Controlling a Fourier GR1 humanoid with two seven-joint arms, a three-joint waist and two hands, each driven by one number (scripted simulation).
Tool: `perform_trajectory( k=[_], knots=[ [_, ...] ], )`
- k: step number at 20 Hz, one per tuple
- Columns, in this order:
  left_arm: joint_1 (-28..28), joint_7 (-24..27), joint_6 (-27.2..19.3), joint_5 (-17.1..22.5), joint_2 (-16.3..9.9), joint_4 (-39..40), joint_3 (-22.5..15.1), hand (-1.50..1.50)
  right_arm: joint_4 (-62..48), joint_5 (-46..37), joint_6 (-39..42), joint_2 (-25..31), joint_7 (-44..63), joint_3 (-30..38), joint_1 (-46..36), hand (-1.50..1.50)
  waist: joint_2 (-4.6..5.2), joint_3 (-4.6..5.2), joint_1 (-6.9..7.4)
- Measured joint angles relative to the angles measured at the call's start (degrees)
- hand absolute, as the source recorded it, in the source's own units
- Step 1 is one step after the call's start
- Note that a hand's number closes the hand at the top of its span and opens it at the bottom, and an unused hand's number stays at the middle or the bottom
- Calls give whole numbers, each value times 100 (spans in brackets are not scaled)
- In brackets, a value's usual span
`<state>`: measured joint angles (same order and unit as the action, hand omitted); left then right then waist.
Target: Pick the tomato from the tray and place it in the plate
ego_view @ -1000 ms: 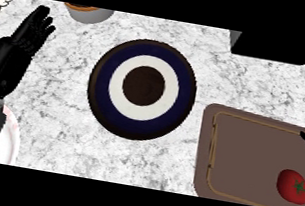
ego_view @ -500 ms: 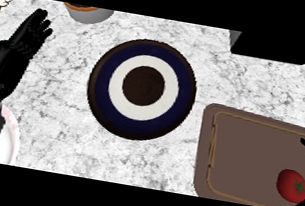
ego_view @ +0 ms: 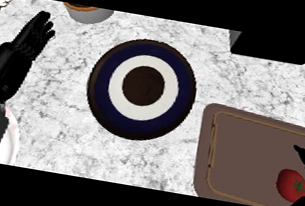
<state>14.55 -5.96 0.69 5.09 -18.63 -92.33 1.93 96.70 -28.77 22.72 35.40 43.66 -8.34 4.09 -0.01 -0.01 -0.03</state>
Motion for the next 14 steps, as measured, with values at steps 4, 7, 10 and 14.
perform_trajectory(
  k=[4, 7, 10, 14],
  knots=[
    [-63, 38, 84, -70, 65, -27, 91, 0, -315, -394, -27, -188, -165, 28, 36, -150, 0, 0, -1],
    [37, 39, 193, -25, 44, 87, 186, 0, -518, -648, -244, -297, -395, 58, -100, 150, -9, 26, -18],
    [104, 43, 184, -74, 74, 159, 192, 0, -551, -1037, -698, -284, -780, 36, -140, 150, -11, 30, -22],
    [137, -52, 130, -108, 113, 120, 209, 0, -288, -1531, -1669, -579, -990, 19, 351, 150, -70, 133, -61]
  ],
)
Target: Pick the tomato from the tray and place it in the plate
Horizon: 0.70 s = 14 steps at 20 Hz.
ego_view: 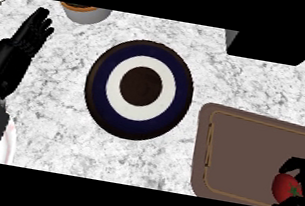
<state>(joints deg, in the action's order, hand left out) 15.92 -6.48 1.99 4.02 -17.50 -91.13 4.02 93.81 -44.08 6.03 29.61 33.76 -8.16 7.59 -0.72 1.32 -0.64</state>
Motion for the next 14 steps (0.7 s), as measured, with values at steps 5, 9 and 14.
perform_trajectory(
  k=[5, 9, 14],
  knots=[
    [-118, 25, 44, 42, -19, -91, 55, 0, 336, -418, -1352, -489, -231, 69, 892, 150, -51, 60, -50],
    [-190, -3, 50, 26, -14, -187, 57, 0, 481, -961, -2283, -742, -400, 19, 1415, 150, -27, 11, -36],
    [-109, -72, 140, 75, -82, -131, 155, 0, 1246, -1334, -2818, -953, -573, -247, 1943, 150, 26, -77, -30]
  ],
)
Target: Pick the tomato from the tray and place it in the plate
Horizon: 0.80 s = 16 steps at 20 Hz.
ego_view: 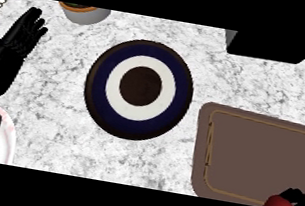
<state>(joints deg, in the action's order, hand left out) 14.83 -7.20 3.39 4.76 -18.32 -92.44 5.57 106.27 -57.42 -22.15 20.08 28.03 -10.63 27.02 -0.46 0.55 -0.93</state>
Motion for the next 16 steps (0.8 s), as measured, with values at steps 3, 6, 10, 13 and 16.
perform_trajectory(
  k=[3, 6, 10, 13, 16],
  knots=[
    [-22, -46, -74, -82, 84, -95, -71, 0, 616, -76, -216, -59, -204, -214, 218, 150, 10, -28, 9],
    [-53, -37, -27, -51, 56, -102, -28, 0, 1274, -66, -302, -116, -399, -501, 212, 150, 14, -40, 26],
    [0, 22, 18, -51, 51, -30, -4, 0, 1871, -100, -384, -361, -588, -1059, 28, 150, 26, -46, 48],
    [39, -83, 19, -49, 85, -100, -26, 0, 2187, -360, -222, -585, -509, -1502, -169, 150, 31, -48, 68],
    [159, -135, -28, -131, 155, -52, -88, 0, 2380, -752, 284, -895, -170, -1914, -665, 150, 41, -48, 87]
  ],
)
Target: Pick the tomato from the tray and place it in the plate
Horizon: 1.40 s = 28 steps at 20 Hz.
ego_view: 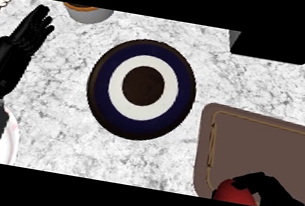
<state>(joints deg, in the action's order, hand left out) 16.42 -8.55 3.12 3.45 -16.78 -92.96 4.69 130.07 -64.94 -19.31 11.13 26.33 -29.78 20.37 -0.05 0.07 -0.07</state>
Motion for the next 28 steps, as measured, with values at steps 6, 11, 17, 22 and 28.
perform_trajectory(
  k=[6, 11, 17, 22, 28],
  knots=[
    [-149, 79, 66, -36, 58, -68, 2, 0, -532, -468, 750, -763, 865, -353, -1556, 150, 7, -1, 50],
    [-75, 194, 86, -91, 115, 49, 2, 0, -1404, -22, 842, -1008, 1636, -282, -3113, 150, 18, -2, 75],
    [11, 92, 106, -116, 156, 52, -13, 0, -3155, 632, 231, -1088, 2168, -74, -4758, 150, 24, -4, 115],
    [6, 95, 229, -39, 110, 74, 69, 0, -4726, 1004, -307, -1102, 2419, -99, -5879, 150, 29, -4, 148],
    [-22, 127, 167, -153, 241, -3, -35, 0, -6530, 1780, -960, -1106, 2133, -156, -6809, 150, 50, -5, 220]
  ],
)
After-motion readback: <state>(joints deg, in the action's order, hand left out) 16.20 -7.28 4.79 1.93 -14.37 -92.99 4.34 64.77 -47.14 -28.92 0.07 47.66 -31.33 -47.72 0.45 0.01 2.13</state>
